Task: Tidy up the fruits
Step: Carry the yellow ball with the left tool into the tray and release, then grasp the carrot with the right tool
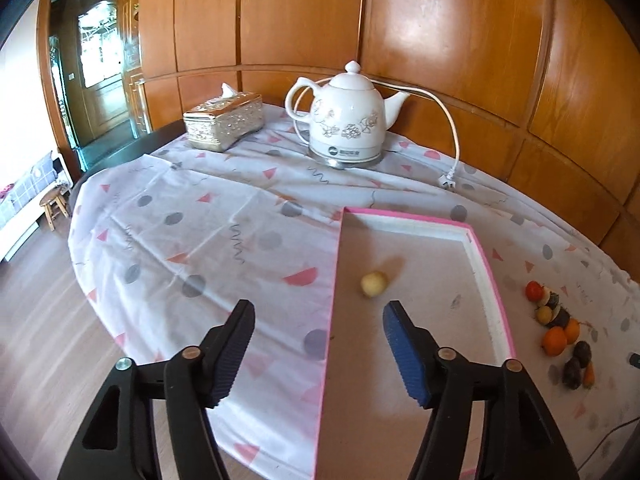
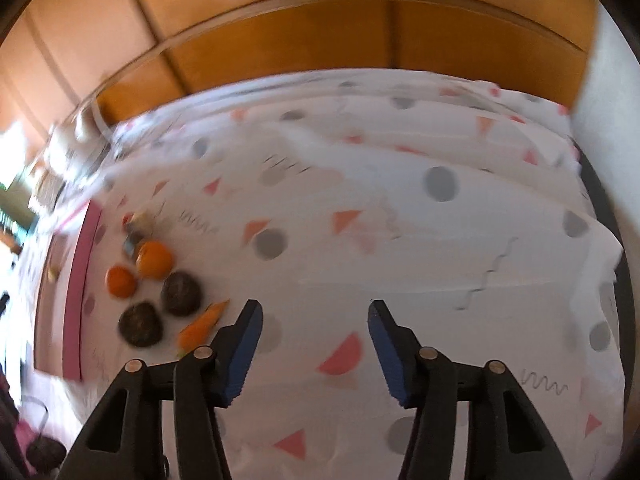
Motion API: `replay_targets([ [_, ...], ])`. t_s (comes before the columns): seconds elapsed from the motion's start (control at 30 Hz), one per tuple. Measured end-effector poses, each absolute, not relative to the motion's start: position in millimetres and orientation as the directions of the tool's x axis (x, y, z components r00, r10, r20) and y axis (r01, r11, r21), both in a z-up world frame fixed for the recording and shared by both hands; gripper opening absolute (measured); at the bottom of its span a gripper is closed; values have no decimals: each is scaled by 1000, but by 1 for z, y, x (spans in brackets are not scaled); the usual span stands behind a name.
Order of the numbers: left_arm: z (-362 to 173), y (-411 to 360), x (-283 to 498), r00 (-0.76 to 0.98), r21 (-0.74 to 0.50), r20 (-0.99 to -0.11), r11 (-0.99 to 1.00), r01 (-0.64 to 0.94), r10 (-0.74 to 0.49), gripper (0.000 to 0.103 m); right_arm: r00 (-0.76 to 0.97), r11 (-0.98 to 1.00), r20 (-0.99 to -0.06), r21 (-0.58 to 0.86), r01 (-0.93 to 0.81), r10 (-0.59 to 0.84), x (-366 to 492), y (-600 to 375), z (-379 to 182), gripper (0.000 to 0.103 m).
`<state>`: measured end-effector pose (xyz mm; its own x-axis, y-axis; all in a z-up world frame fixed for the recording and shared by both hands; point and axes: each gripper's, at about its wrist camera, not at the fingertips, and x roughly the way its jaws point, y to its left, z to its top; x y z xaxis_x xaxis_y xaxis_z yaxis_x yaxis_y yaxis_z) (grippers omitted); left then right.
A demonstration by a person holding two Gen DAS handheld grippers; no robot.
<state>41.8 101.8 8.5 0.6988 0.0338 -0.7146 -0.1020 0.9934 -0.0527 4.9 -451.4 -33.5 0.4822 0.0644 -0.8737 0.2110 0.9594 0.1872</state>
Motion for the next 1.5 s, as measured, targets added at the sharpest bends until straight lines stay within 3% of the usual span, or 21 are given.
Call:
replay_targets([
  [0.33,-18,79,28,653,-85,-757,995,-58,-27,69,418,974,-895,209,87,155,11,-397,-36,51],
  [0.57,-11,78,21,683,-92,-730,995,-49,-34,78,371,960,-909,252,125,190,26,-373,-52,49],
  [0.73,-11,90,20,684,-110,-729,989,-97,-14,78,356,957,-922,226,181,151,34,-365,-67,45],
  [0.9,-14,107,18,685,-129,-728,978,-165,19,82,360,945,-915,265,193,183,39,-361,-79,38],
  [1.03,-19,113,17,681,-132,-732,973,-190,34,82,340,958,-924,241,154,178,42,-347,-84,24],
  [1.33,-20,117,17,682,-136,-730,969,-208,44,83,410,967,-903,205,151,128,24,-349,-64,23],
  [1.5,-24,116,17,673,-136,-738,968,-210,42,84,471,967,-863,244,76,181,16,-337,-35,22],
])
